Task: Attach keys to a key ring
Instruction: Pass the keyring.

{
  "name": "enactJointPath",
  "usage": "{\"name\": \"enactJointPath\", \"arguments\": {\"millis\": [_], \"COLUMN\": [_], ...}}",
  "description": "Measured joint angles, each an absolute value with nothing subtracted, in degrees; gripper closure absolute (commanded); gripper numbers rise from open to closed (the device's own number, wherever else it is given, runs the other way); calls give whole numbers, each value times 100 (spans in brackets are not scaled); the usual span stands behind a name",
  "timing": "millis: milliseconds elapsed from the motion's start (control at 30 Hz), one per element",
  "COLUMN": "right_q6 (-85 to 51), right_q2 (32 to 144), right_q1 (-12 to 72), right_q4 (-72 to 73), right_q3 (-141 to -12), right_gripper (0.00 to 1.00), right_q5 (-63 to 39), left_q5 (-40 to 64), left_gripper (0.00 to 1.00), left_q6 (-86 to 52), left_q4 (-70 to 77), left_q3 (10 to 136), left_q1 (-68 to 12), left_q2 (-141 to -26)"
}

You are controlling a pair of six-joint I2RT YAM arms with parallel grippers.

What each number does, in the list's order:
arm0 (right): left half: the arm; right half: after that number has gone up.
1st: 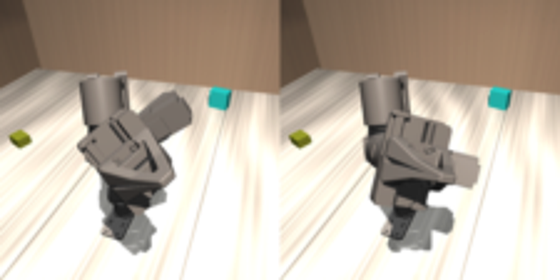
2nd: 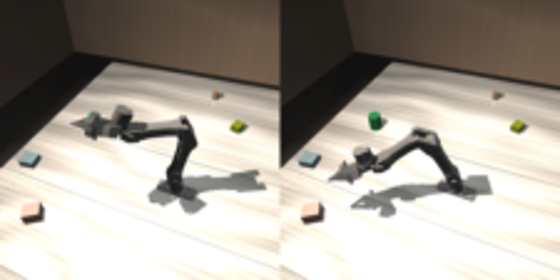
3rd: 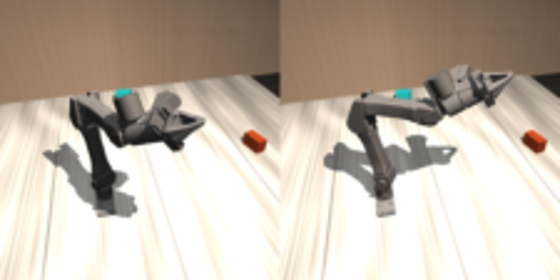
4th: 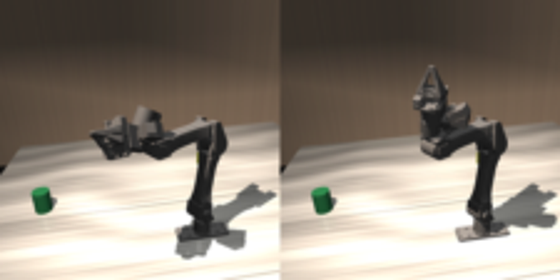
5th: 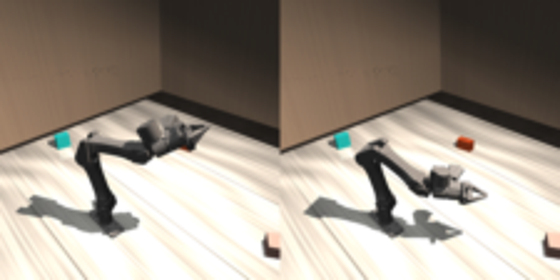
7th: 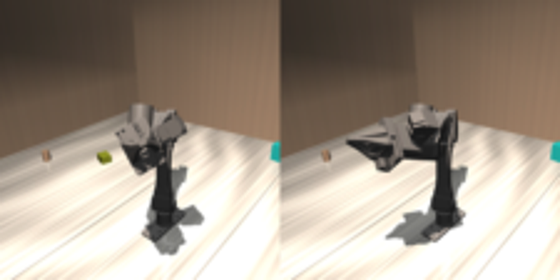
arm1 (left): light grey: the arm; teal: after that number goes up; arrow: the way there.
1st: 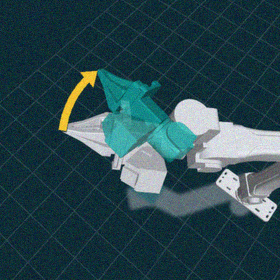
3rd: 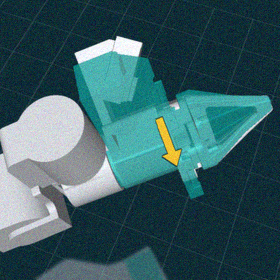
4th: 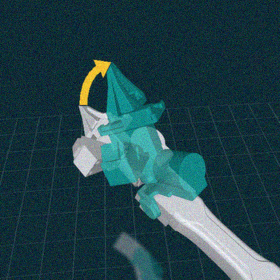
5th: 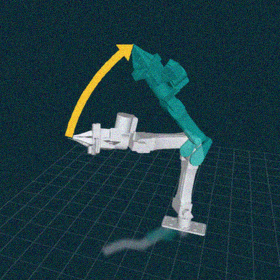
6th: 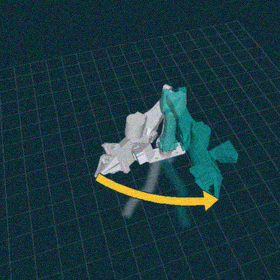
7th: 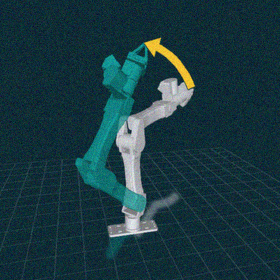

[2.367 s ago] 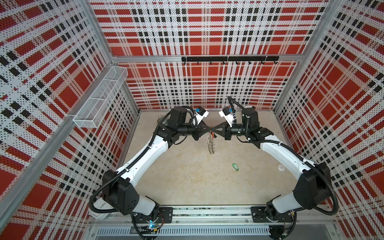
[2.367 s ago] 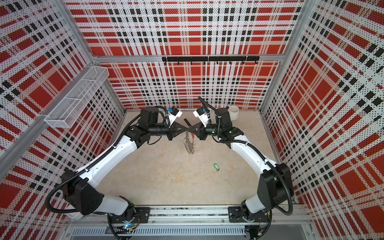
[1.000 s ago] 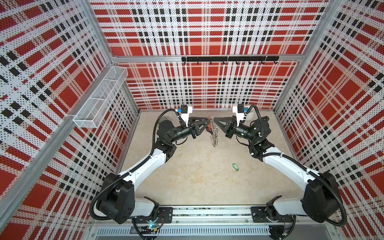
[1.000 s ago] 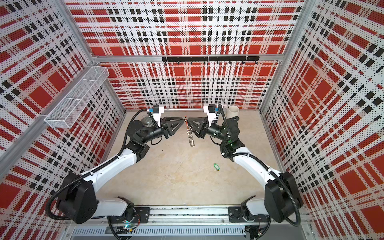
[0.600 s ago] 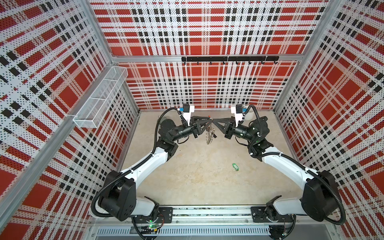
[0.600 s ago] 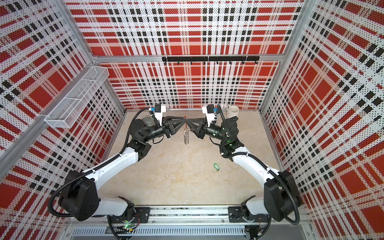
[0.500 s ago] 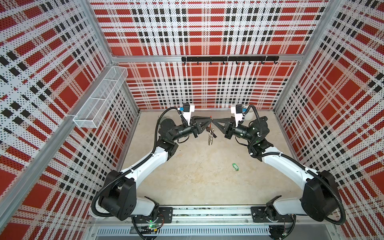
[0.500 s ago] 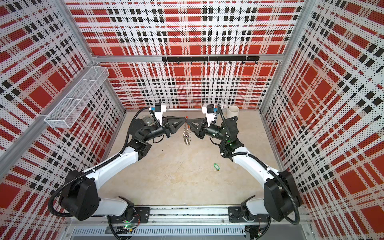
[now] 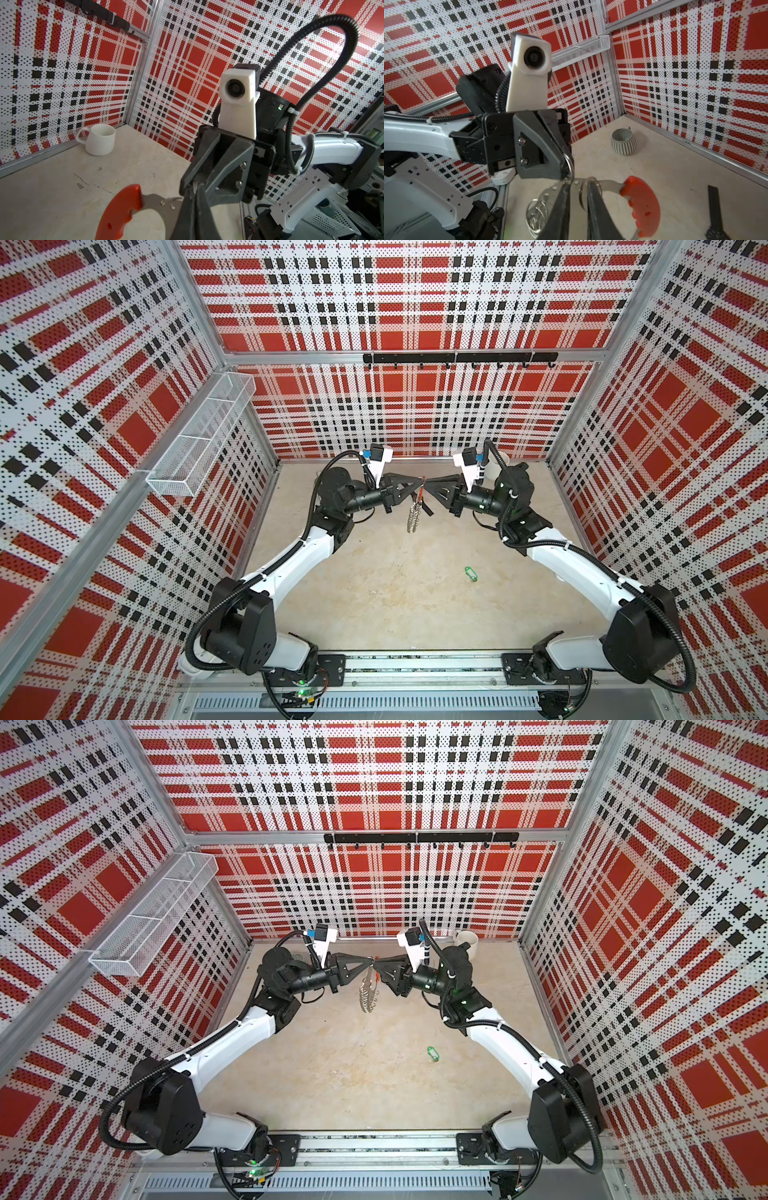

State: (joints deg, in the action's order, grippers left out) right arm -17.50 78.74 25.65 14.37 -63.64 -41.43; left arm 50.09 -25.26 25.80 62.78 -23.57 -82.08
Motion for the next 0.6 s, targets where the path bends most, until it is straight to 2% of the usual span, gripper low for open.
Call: {"name": "enactJointPath", "arguments": {"millis": [200, 300, 600], "right_q6": [-854, -661, -558], "right_q2": [8007, 8084, 8374], "right_q1": [2362, 2362, 2362], "right_q4": [49, -261, -558], "right_q3": [-7116, -7196, -7220], "right_gripper": [71, 69, 70], "right_q5": [-4292, -4434, -4799], "left_q5": [4799, 4674, 4589], "left_gripper": [100, 100, 100], "left_q6": [-655, -75, 504], "left_q4": [-344, -1310, -2545], "left_q3": [7830, 8154, 8265], "left_q1": [-2414, -2421, -2436], "left_q2": [-8604, -8779, -8833]}}
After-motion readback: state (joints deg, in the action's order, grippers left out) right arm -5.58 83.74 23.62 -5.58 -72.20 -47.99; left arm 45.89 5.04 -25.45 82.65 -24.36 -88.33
